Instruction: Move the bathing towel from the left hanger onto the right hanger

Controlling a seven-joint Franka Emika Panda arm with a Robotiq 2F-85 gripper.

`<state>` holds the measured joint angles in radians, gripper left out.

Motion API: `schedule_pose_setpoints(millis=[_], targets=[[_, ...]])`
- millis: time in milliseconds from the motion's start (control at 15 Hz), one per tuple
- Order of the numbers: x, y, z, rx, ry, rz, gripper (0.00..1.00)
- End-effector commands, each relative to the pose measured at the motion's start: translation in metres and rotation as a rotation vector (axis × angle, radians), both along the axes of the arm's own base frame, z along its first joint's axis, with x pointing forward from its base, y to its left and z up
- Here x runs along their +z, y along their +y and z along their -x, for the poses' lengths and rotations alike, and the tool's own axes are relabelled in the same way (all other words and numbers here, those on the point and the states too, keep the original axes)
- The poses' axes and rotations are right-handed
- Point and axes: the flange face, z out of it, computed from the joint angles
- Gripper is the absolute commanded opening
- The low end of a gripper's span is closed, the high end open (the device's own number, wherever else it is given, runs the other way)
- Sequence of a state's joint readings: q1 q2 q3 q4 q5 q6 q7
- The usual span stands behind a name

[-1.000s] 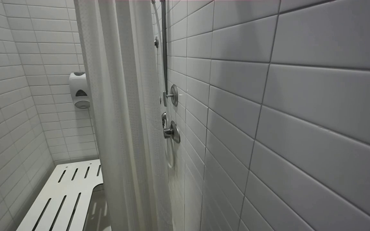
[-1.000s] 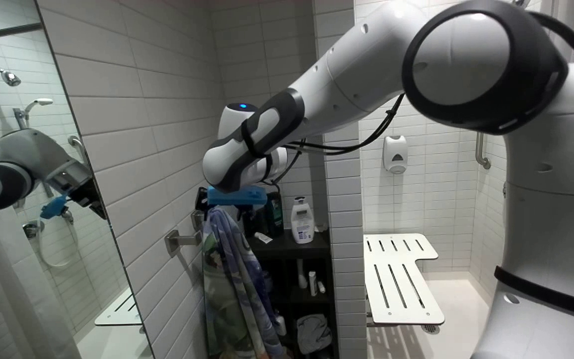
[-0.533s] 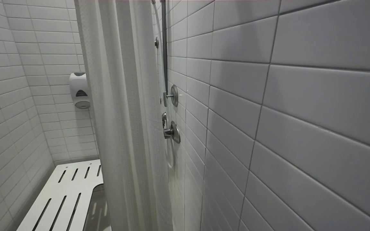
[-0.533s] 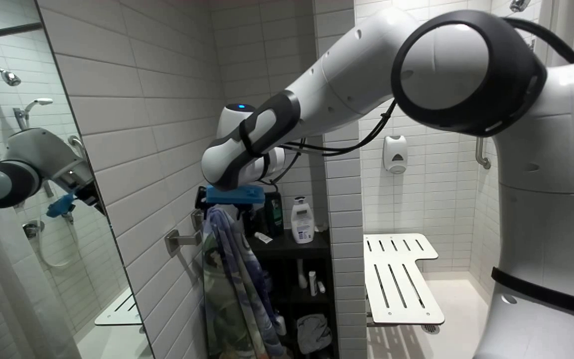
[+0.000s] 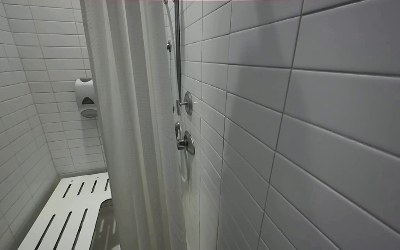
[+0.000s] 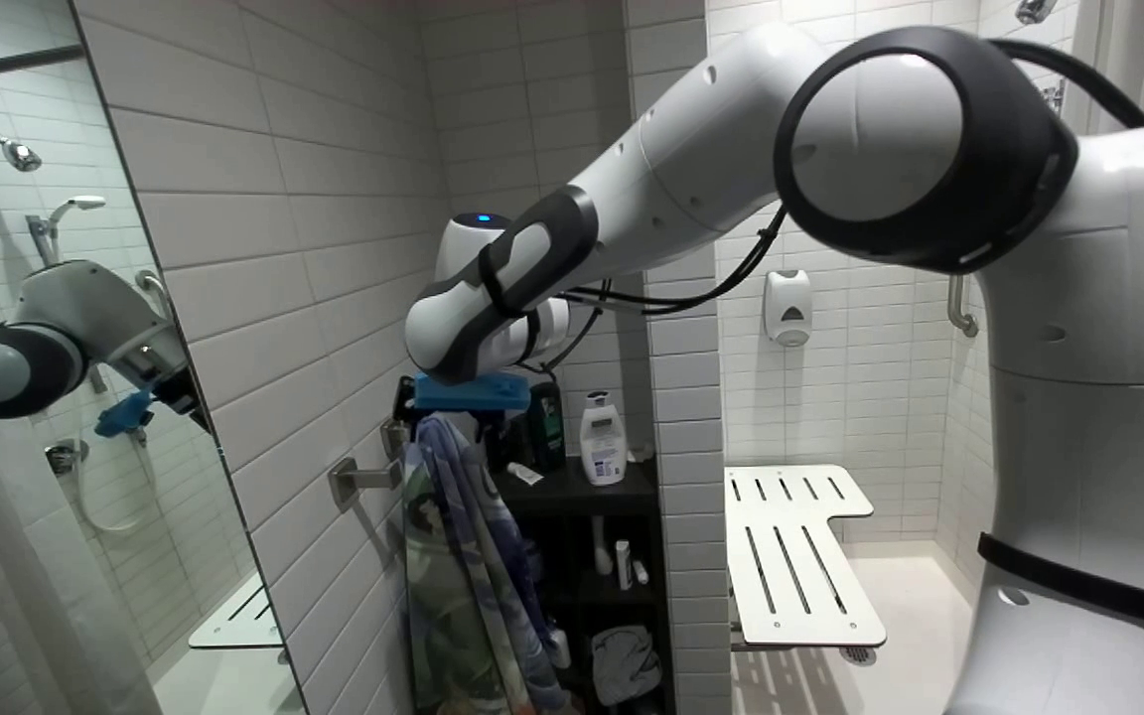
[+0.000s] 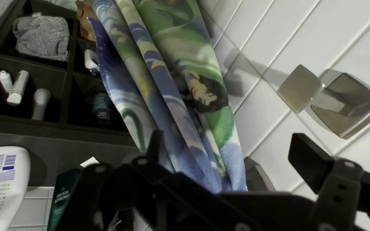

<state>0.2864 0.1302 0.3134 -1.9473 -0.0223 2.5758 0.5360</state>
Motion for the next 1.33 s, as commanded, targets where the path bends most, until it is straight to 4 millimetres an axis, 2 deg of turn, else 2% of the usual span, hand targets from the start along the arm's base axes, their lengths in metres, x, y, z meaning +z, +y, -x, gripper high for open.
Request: schedule_pose_setpoints(millis=[0, 733, 1267], targets=[[-0.008, 0.003, -0.01, 0.005, 0.021, -0.006, 1.0], [-0.051, 0.026, -0.047, 0.029, 0.073, -0.02, 1.0], [-0.059, 0.025, -0.084, 0.028, 0.053, 0.015, 1.0]])
